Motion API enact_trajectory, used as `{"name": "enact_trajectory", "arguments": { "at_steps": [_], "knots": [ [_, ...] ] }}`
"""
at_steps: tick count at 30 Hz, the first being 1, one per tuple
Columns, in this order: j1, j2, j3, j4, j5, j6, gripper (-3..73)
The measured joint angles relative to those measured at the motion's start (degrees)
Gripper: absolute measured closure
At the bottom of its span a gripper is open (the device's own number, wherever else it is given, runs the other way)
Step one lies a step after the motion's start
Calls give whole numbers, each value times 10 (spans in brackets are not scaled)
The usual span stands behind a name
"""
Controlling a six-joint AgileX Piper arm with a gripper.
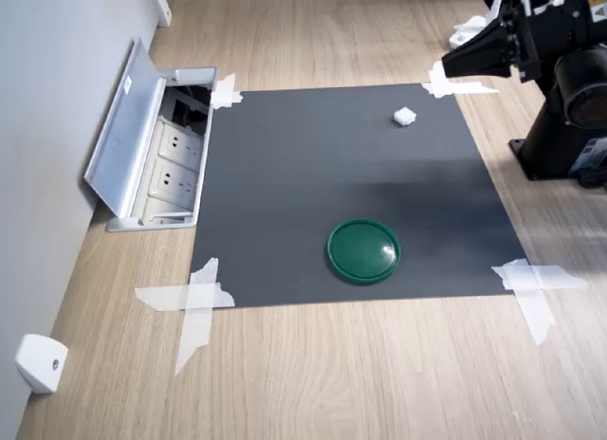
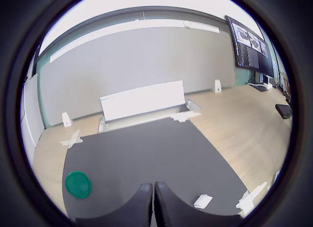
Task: Grasp a white terminal and put it on the green lid.
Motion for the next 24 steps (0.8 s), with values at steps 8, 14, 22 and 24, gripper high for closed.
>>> {"name": "enact_trajectory", "arguments": {
  "at_steps": [8, 14, 22, 24],
  "knots": [
    [0, 127, -88, -16, -1, -1, 704],
    [0, 269, -169, -76, -1, -28, 704],
    [0, 424, -241, -206, 88, -45, 704],
    [0, 452, -251, -229, 121, -46, 704]
  ]
}}
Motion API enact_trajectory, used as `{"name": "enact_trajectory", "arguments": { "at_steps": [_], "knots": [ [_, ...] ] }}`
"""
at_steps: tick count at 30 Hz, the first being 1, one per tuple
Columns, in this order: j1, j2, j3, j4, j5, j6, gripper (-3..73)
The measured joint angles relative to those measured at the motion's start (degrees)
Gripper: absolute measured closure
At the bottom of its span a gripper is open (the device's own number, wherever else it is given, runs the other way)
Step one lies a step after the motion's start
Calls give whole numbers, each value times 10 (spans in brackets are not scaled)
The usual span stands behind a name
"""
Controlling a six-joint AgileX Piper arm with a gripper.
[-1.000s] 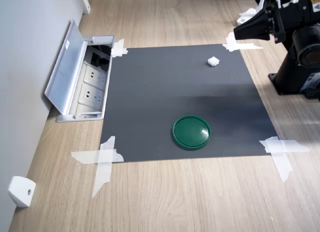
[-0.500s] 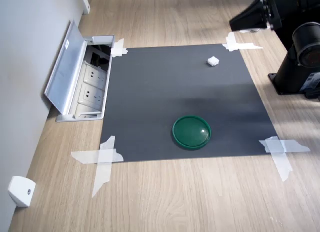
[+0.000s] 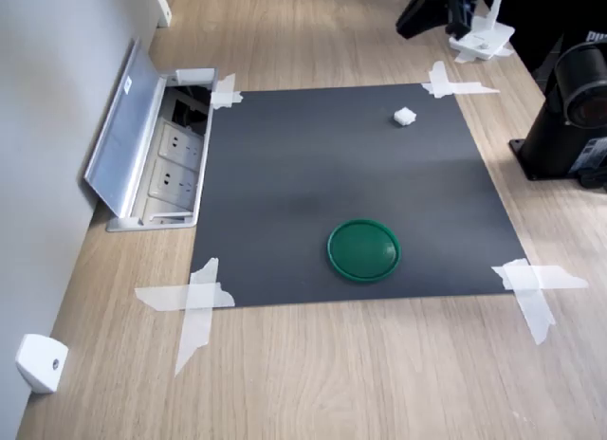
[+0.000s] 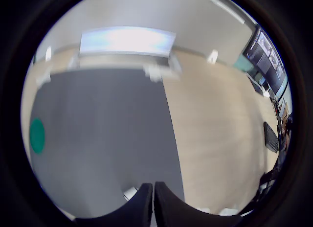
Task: Grasp a white terminal and put it on the green lid.
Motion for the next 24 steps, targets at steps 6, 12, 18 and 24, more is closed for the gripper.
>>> {"name": "enact_trajectory", "arguments": {
  "at_steps": [6, 12, 18, 24],
  "knots": [
    [0, 58, -8, -22, 43, -49, 704],
    [0, 102, -12, -11, 48, -120, 704],
    [-65, 132, -12, 66, 59, -243, 704],
    [-159, 134, -12, 141, 60, -450, 701]
  ]
}}
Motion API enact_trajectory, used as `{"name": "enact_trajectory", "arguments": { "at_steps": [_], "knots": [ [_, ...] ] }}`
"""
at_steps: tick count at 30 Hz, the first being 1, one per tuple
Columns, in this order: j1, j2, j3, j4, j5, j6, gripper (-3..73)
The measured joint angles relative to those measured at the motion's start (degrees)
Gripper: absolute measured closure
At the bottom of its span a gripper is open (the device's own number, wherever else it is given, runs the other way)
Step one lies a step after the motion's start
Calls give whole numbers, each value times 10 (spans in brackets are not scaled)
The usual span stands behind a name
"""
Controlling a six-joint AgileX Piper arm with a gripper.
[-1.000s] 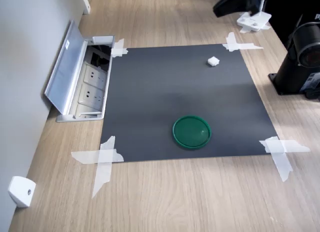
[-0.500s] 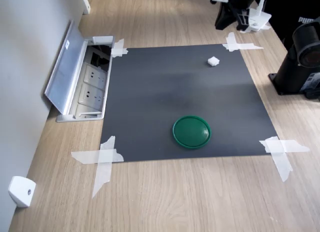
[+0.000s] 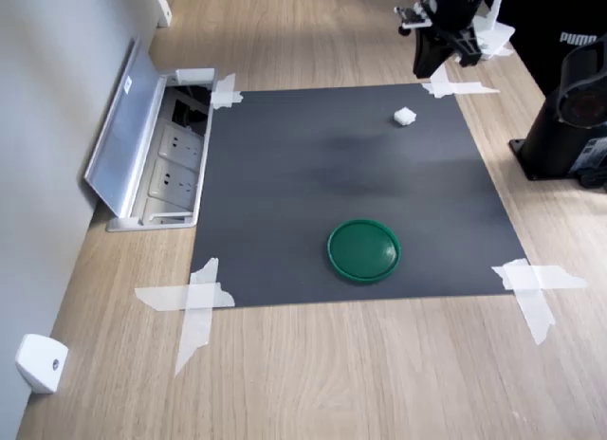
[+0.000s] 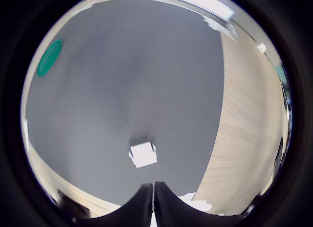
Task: Grasp a white terminal and put it on the green lid.
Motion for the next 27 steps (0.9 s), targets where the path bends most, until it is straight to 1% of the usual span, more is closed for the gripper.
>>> {"name": "enact_trajectory", "arguments": {
  "at_steps": [2, 5, 7, 9, 11, 14, 15, 17, 20, 25, 27],
  "knots": [
    [-18, 0, 0, 15, -1, -73, 686],
    [-32, 0, 0, 27, -2, -149, 623],
    [-32, 0, 0, 30, -2, -180, 540],
    [-32, 0, 0, 33, -2, -196, 432],
    [-32, 0, 0, 33, -4, -206, 313],
    [-32, 3, 0, 33, -6, -212, 166],
    [-32, 6, 0, 33, -6, -212, 124],
    [-32, 16, 0, 33, -6, -213, 66],
    [-31, 36, 0, 33, -9, -200, 24],
    [-3, 66, 0, 33, -20, -146, 14],
    [10, 76, 0, 28, -31, -131, 13]
  ]
}}
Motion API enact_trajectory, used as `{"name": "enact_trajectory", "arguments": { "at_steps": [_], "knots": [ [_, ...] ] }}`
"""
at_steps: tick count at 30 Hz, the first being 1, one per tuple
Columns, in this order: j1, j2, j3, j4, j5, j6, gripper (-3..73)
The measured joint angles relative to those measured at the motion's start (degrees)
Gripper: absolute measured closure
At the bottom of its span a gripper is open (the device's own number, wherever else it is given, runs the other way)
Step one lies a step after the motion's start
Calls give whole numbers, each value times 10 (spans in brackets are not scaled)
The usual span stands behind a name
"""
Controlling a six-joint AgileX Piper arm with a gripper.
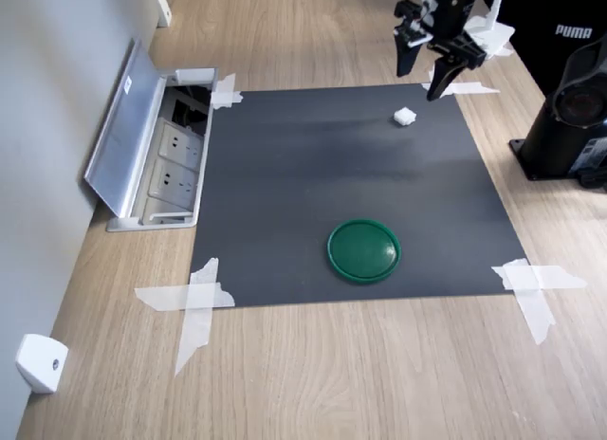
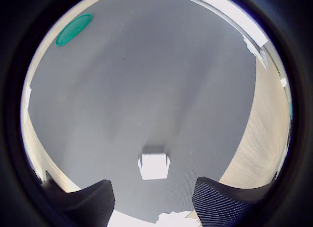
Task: Grasp a white terminal and put it on the green lid.
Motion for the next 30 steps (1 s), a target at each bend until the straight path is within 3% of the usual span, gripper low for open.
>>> {"name": "enact_trajectory", "arguments": {
  "at_steps": [10, 26, 30],
  "knots": [
    [14, 53, 0, -20, -41, 29, 13],
    [16, 91, 26, -22, -88, -29, 13],
    [42, 103, 26, -31, -89, -32, 13]
  ]
}}
